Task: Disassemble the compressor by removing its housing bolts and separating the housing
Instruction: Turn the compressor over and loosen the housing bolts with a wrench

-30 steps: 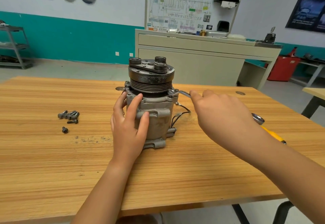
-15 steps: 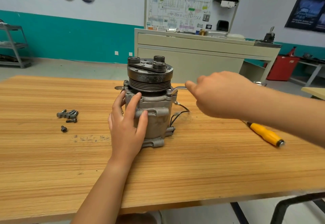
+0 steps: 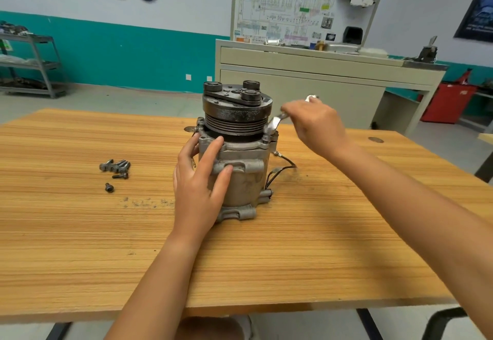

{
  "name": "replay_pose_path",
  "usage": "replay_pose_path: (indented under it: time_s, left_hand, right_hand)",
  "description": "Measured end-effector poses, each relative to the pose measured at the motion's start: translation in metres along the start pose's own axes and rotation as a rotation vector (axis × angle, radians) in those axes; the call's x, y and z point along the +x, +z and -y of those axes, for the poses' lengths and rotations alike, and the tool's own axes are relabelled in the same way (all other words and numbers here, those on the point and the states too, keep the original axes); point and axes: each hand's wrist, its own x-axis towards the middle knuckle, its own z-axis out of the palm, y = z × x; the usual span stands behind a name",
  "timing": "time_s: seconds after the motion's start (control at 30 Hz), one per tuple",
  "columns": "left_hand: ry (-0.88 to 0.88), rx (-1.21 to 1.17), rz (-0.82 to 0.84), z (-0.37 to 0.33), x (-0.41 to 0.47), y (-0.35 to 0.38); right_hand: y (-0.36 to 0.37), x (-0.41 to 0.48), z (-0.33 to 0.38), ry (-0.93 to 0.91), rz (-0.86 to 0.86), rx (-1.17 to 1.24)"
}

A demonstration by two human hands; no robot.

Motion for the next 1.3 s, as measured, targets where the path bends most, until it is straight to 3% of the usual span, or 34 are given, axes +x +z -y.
replay_pose_path:
  time_s: [0.1, 0.17, 0.23, 0.3, 0.37, 0.7, 0.87, 1.0, 1.17, 1.3]
  left_hand:
    - [-0.011, -0.016, -0.002, 0.000, 0.000, 0.000]
    - [-0.028, -0.031, -0.005, -0.001, 0.000, 0.001]
    - [-0.042, -0.048, -0.009, -0.002, 0.000, 0.002]
    - [-0.047, -0.057, -0.009, -0.003, -0.001, 0.002]
    - [-0.050, -0.065, -0.008, -0.003, -0.001, 0.002]
    - [-0.048, -0.060, 0.001, -0.004, 0.000, 0.001]
    - [-0.050, -0.076, -0.018, -0.003, -0.001, 0.004]
    - [-0.054, -0.090, -0.011, -0.004, -0.001, 0.004]
    - [-0.049, -0.101, -0.016, -0.003, -0.001, 0.004]
    - [-0.051, -0.115, -0.018, -0.005, -0.001, 0.005]
  right_hand:
    - [-0.033, -0.005, 0.012, 0.298, -0.174, 0.206]
    - [-0.065, -0.013, 0.024, 0.362, -0.149, 0.237]
    - [-0.091, -0.021, 0.038, 0.318, 0.056, 0.080]
    - [-0.103, -0.025, 0.049, 0.302, 0.397, -0.142]
    - [-0.102, -0.027, 0.056, 0.314, 0.577, -0.260]
    - [-0.100, -0.012, 0.083, 0.255, 0.744, -0.399]
    - [-0.093, 0.002, 0.119, 0.287, 0.914, -0.432]
    - [-0.090, 0.001, 0.127, 0.113, 0.989, -0.529]
    - [-0.105, 0.010, 0.109, 0.077, 1.035, -0.575]
    - [-0.103, 0.004, 0.095, 0.065, 0.971, -0.606]
